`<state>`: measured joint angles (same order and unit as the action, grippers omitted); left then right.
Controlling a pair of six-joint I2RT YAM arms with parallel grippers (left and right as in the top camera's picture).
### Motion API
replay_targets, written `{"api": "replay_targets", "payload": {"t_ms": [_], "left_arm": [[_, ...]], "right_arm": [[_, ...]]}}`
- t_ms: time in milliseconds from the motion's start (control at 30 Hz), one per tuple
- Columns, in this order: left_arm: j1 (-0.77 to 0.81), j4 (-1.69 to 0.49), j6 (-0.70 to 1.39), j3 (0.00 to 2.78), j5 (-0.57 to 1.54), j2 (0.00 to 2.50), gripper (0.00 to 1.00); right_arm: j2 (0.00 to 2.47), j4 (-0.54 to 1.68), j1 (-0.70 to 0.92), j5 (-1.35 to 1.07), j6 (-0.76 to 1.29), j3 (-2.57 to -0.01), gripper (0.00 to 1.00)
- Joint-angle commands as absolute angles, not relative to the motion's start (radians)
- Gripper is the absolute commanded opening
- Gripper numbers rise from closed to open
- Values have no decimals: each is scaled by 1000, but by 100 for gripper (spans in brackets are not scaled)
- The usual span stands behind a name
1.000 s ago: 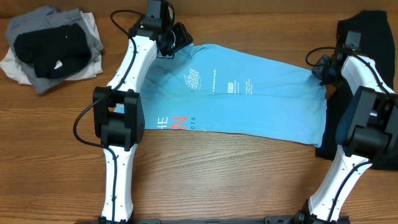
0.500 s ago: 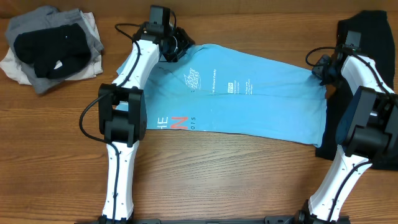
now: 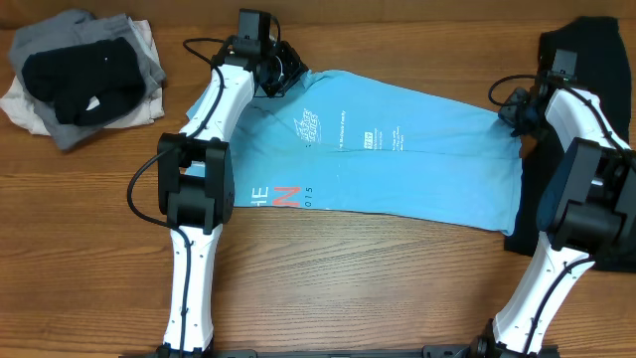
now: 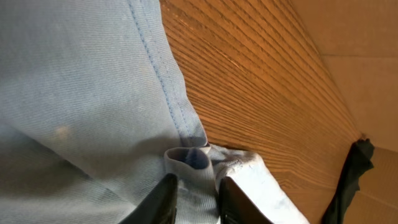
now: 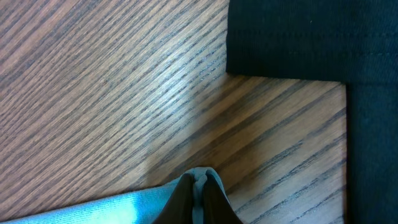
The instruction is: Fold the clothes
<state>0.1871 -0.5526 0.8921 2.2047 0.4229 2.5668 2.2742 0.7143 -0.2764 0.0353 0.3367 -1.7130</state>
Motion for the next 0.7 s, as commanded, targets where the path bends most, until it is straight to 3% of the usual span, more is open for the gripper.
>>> {"api": "replay_targets", "payload": {"t_ms": [0,33,367,667], "left_arm": [[174,-549,897,2225,419,2578,14],[174,-548,892,2225,419,2578,4],[149,-575,699,2228,576,2544,4],[147,-807,477,2228,334,2443,4]], "right_arm": [[2287,728,-282,28,340,-1710,4],[2287,728,-282,28,340,-1710,4],[2287,735,-282,39,346,-1710,4],[2253,732,-293,66,397,-1712,4]]}}
